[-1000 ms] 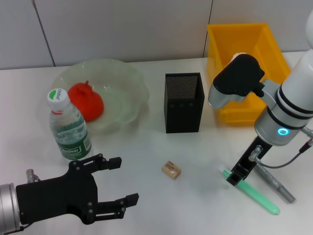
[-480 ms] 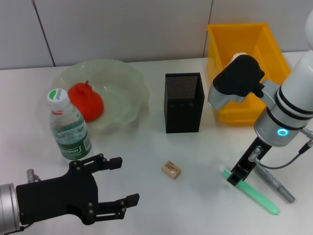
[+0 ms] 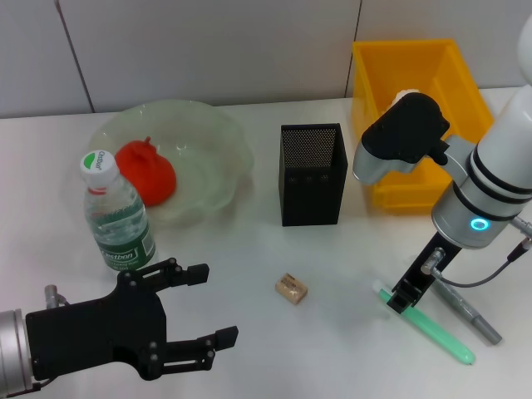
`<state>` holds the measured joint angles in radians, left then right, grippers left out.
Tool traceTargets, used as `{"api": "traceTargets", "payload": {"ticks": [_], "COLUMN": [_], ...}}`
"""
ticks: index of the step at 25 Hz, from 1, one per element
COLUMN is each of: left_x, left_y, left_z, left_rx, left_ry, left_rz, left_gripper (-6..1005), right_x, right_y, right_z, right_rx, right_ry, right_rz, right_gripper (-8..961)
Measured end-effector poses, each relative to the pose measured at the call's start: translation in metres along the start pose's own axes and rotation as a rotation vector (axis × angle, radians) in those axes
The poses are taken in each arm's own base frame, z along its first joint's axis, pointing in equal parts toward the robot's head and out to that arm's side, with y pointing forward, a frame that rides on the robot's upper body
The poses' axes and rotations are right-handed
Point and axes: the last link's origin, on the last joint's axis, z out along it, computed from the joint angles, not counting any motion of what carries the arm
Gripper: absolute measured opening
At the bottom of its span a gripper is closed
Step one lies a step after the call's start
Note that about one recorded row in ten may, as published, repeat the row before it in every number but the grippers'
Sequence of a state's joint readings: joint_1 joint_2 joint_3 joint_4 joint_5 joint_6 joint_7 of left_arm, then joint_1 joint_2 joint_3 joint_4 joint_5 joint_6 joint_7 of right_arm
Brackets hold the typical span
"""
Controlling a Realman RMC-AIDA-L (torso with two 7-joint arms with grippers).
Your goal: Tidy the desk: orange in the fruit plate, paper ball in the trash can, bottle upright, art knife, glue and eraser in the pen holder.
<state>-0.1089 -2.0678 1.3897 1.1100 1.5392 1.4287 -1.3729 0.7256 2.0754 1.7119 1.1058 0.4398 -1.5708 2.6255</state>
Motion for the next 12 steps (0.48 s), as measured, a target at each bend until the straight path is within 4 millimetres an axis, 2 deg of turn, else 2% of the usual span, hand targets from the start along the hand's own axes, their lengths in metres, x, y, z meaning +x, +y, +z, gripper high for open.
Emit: {"api": "traceTargets", "payload": {"ticks": [10, 12], "left_x": [0.0006, 0.0007], "left_y": [0.0010, 0.0012], "left_z": [0.0000, 0.0000], "left_rx": [-0.007, -0.008], "left_ry": [0.005, 0.005], "left_rz": [0.000, -0.001], "left_gripper": [861, 861], "right_x": [0.0013, 0.0016], "right_y": [0.0007, 0.0007], "right_z": [0.0023, 0.0027], "right_rx": [-0.006, -0.006], "right_ry": [0.009, 0.010], "right_rz": [0.003, 0.004], "right_gripper": [221, 190]}}
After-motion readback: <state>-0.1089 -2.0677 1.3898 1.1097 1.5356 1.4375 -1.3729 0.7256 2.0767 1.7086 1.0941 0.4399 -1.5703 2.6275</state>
